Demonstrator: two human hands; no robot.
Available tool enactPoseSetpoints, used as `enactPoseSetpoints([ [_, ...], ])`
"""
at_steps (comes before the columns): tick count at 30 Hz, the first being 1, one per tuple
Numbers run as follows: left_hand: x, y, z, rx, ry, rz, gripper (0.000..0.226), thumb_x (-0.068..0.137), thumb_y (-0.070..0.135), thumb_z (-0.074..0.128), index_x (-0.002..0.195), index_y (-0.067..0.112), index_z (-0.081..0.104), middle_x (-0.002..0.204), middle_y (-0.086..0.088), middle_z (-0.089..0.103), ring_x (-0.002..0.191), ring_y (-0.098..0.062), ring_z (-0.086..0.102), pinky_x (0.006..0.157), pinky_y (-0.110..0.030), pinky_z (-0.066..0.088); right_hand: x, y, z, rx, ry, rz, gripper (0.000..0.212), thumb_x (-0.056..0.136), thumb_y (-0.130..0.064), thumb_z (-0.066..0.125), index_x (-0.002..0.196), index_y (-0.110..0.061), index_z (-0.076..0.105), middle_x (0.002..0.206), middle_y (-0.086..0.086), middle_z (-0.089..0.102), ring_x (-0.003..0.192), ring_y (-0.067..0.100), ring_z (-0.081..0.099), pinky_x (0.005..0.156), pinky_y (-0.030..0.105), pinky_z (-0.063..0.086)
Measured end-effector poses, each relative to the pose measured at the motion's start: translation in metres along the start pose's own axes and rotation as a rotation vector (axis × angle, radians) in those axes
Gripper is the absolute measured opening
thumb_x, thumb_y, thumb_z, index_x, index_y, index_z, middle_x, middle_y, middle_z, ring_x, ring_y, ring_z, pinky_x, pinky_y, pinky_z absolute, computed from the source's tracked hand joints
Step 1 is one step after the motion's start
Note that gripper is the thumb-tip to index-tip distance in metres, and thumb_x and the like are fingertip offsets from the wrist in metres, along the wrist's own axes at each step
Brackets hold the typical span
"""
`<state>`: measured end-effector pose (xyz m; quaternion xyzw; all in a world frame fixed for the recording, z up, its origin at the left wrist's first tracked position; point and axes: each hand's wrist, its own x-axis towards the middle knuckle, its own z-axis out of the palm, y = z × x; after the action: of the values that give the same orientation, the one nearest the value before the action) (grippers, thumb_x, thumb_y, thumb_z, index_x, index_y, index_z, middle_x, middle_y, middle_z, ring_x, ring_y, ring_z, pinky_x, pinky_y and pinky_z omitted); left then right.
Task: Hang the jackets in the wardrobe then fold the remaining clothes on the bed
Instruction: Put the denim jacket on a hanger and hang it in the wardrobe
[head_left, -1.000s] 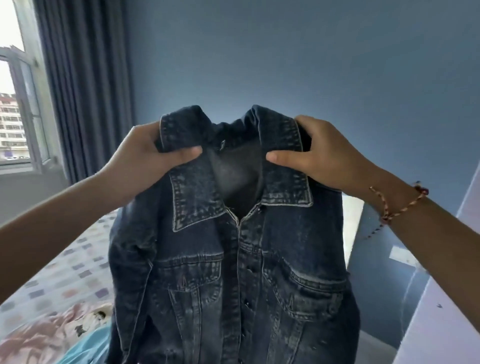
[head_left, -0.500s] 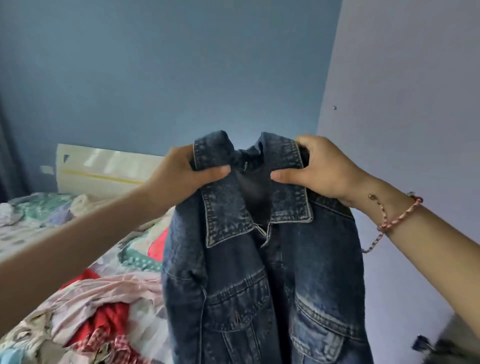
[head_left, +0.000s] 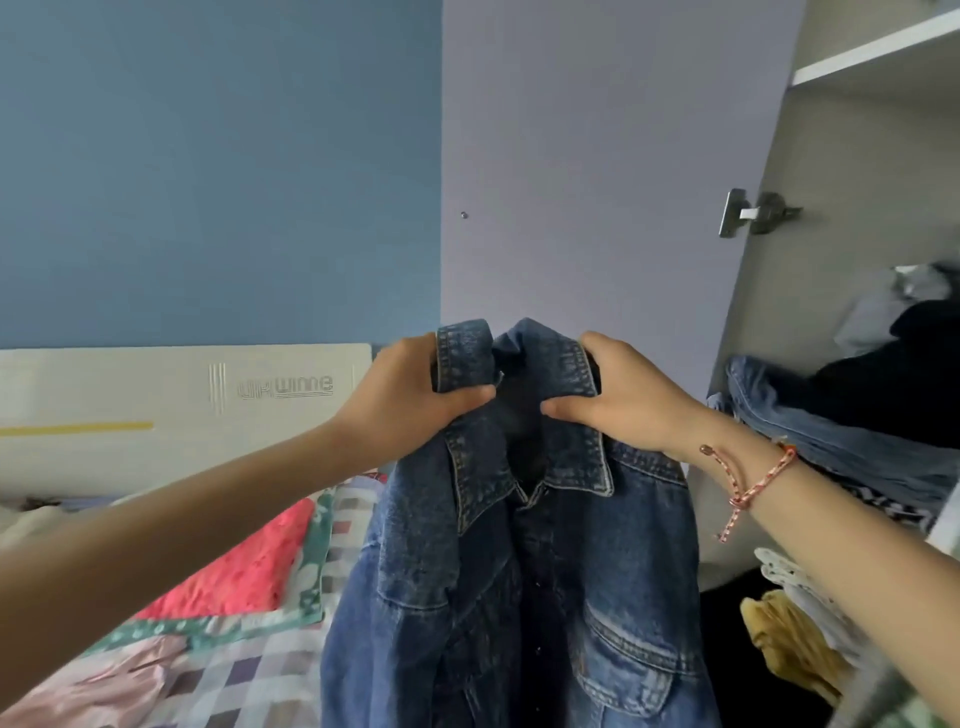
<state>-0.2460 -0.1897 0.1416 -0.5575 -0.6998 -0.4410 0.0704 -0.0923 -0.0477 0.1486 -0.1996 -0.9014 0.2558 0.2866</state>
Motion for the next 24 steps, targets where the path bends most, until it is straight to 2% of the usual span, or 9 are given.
enactPoseSetpoints([
  [2, 0.002, -0.003, 0.0, 0.008, -0.019, -0.01, 0.023, 0.081, 0.03, 0.07, 0.097, 0.015, 0.065, 0.085, 0.008, 0.065, 0.074, 0.009, 0.054, 0.059, -0.004, 0.043, -0.002, 0.005, -0.004, -0.013, 0.009, 0.005, 0.035, 0.078, -0.023, 0.075, 0.102, -0.01, 0.054, 0.097, 0.002, 0.062, 0.09, 0.015, 0.061, 0.082, 0.035, 0.051],
  [7, 0.009, -0.009, 0.001, -0.029, -0.023, -0.075, 0.02, 0.078, 0.027, 0.073, 0.089, 0.011, 0.066, 0.077, 0.005, 0.065, 0.066, 0.005, 0.054, 0.053, -0.006, 0.041, 0.0, 0.008, -0.014, -0.106, 0.04, 0.006, 0.031, 0.078, -0.021, 0.075, 0.098, -0.009, 0.055, 0.094, 0.003, 0.062, 0.087, 0.016, 0.06, 0.077, 0.032, 0.048],
  [9, 0.011, -0.007, 0.005, -0.053, -0.051, -0.073, 0.016, 0.078, 0.024, 0.073, 0.083, 0.012, 0.064, 0.07, 0.009, 0.062, 0.061, 0.005, 0.051, 0.051, -0.005, 0.039, -0.001, 0.01, -0.019, -0.126, 0.077, 0.016, 0.029, 0.078, -0.019, 0.075, 0.096, -0.007, 0.056, 0.09, 0.0, 0.062, 0.082, 0.014, 0.058, 0.071, 0.022, 0.046],
  [11, 0.017, -0.003, 0.011, -0.086, -0.081, -0.076, 0.017, 0.078, 0.023, 0.074, 0.084, 0.01, 0.065, 0.072, 0.006, 0.063, 0.064, 0.001, 0.053, 0.055, -0.008, 0.042, -0.007, 0.012, -0.025, -0.12, 0.111, 0.048, 0.026, 0.077, -0.016, 0.075, 0.093, -0.008, 0.057, 0.085, -0.001, 0.061, 0.077, 0.012, 0.056, 0.063, 0.014, 0.041],
  [14, 0.024, 0.004, 0.02, -0.225, -0.122, -0.141, 0.019, 0.079, 0.02, 0.073, 0.093, 0.008, 0.067, 0.087, -0.004, 0.068, 0.078, -0.012, 0.061, 0.072, -0.027, 0.05, -0.022, 0.018, -0.038, -0.028, 0.151, 0.178, 0.021, 0.075, -0.008, 0.075, 0.09, -0.003, 0.061, 0.086, 0.006, 0.065, 0.079, 0.017, 0.06, 0.069, 0.026, 0.045],
  [16, 0.031, 0.013, 0.029, -0.382, -0.173, -0.193, 0.013, 0.082, 0.02, 0.07, 0.091, 0.012, 0.066, 0.089, -0.002, 0.068, 0.08, -0.013, 0.063, 0.076, -0.028, 0.051, -0.041, 0.024, -0.055, 0.039, 0.19, 0.281, 0.02, 0.075, -0.003, 0.074, 0.09, 0.0, 0.062, 0.087, 0.008, 0.067, 0.08, 0.019, 0.062, 0.074, 0.03, 0.047],
  [19, 0.038, 0.023, 0.04, -0.576, -0.189, -0.231, 0.004, 0.083, 0.022, 0.067, 0.084, 0.018, 0.065, 0.08, 0.004, 0.07, 0.071, -0.009, 0.065, 0.067, -0.023, 0.052, -0.065, 0.027, -0.079, 0.073, 0.22, 0.386, 0.028, 0.073, -0.001, 0.074, 0.098, 0.004, 0.063, 0.097, 0.016, 0.07, 0.091, 0.026, 0.067, 0.087, 0.037, 0.05],
  [22, 0.045, 0.042, 0.053, -0.763, -0.189, -0.312, 0.014, 0.075, 0.027, 0.074, 0.076, 0.016, 0.067, 0.065, 0.005, 0.07, 0.056, -0.007, 0.066, 0.051, -0.018, 0.053, -0.09, 0.026, -0.097, 0.102, 0.256, 0.461, 0.026, 0.073, 0.001, 0.073, 0.098, 0.003, 0.063, 0.091, 0.011, 0.07, 0.08, 0.017, 0.066, 0.078, 0.03, 0.052],
  [24, 0.048, 0.055, 0.066, -0.802, -0.21, -0.356, 0.016, 0.069, 0.025, 0.079, 0.072, 0.014, 0.067, 0.061, 0.003, 0.07, 0.05, -0.009, 0.064, 0.046, -0.019, 0.052, -0.106, 0.022, -0.104, 0.118, 0.27, 0.479, 0.024, 0.073, 0.0, 0.074, 0.095, -0.001, 0.063, 0.086, 0.005, 0.07, 0.076, 0.013, 0.065, 0.074, 0.026, 0.052],
])
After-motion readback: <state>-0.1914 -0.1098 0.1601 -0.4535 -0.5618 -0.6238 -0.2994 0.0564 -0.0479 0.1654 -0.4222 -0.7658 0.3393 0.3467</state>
